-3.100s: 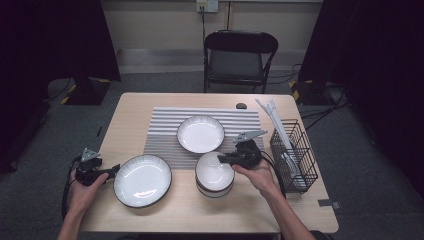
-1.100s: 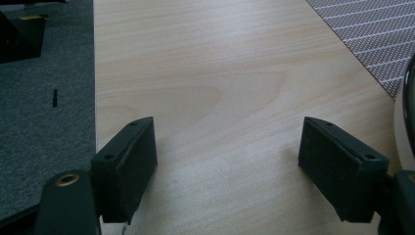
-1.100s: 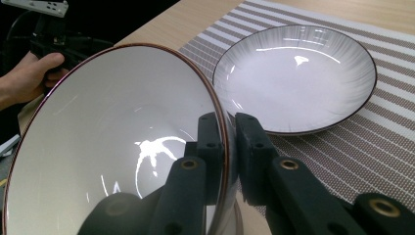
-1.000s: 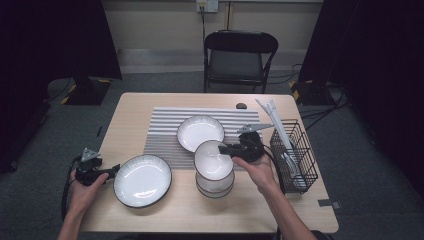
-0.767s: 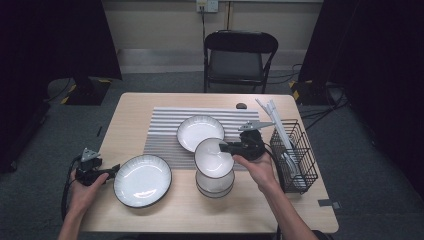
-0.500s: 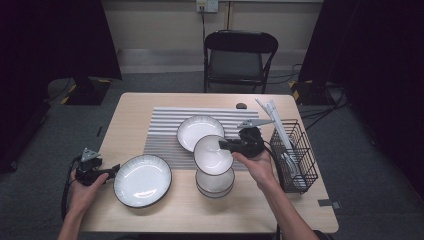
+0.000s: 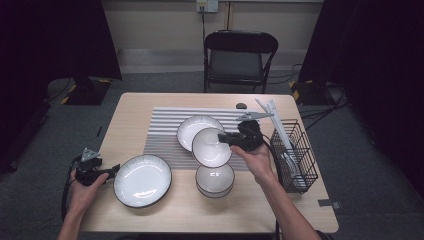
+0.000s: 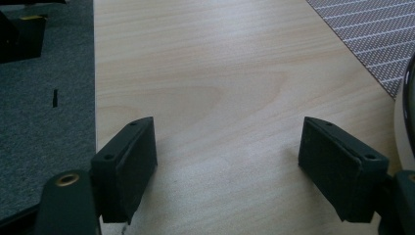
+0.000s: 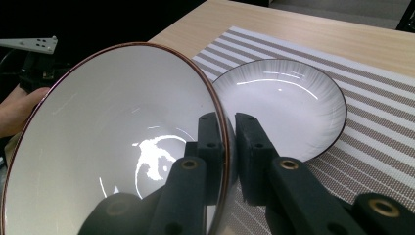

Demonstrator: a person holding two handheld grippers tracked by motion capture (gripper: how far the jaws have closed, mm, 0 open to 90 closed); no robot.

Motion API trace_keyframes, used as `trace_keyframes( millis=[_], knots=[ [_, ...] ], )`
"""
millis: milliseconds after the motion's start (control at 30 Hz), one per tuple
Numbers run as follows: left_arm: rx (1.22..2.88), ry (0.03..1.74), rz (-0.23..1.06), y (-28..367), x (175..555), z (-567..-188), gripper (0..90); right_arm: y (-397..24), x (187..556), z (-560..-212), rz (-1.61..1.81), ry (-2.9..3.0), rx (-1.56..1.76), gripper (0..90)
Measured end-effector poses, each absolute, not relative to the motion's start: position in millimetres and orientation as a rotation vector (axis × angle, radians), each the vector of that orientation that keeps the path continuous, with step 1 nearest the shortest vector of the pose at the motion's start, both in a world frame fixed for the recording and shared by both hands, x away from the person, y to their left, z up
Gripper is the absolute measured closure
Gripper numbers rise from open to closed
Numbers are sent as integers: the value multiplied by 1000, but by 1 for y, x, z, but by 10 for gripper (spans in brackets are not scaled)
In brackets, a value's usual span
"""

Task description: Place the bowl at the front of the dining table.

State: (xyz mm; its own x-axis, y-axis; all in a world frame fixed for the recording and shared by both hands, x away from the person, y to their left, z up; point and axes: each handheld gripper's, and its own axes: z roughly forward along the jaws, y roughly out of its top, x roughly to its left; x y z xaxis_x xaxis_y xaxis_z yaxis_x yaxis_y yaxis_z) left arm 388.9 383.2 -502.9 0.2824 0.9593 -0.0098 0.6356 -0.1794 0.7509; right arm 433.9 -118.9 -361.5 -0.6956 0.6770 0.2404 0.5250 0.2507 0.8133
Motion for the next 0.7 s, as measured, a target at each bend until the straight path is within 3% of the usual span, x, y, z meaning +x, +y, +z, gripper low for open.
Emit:
trace_keyframes(
  millis=[700],
  knots=[
    [1902,1430,634,383,389,-503,217,-99,456,-340,1410,2328,1123,819]
  ],
)
